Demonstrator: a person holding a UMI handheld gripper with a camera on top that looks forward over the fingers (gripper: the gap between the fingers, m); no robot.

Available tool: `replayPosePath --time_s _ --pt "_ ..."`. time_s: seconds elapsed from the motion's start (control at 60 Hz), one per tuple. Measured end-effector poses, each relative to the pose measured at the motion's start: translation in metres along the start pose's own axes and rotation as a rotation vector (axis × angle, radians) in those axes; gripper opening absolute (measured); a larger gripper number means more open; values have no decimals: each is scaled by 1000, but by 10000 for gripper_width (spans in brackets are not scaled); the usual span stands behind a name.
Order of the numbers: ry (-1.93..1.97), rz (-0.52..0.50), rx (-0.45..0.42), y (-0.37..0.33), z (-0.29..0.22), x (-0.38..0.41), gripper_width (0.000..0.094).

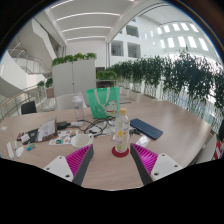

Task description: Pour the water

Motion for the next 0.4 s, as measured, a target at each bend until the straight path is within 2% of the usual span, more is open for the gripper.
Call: replayPosePath --time_s 0.217,0.4 --pt "34 -2 -30 -121 -29 49 834" --pt "-50 0 -41 -193 -43 69 835"
Point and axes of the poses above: the point between the fingertips, and its own axes, seen from behind it with the camera up: x to the left, z down, y forward, the way the camera looks, the point moved 2 cm from there along -y, backward, against the way the camera looks, and after that the axes turned 9 degrees about -z, right-handed, at the moved point
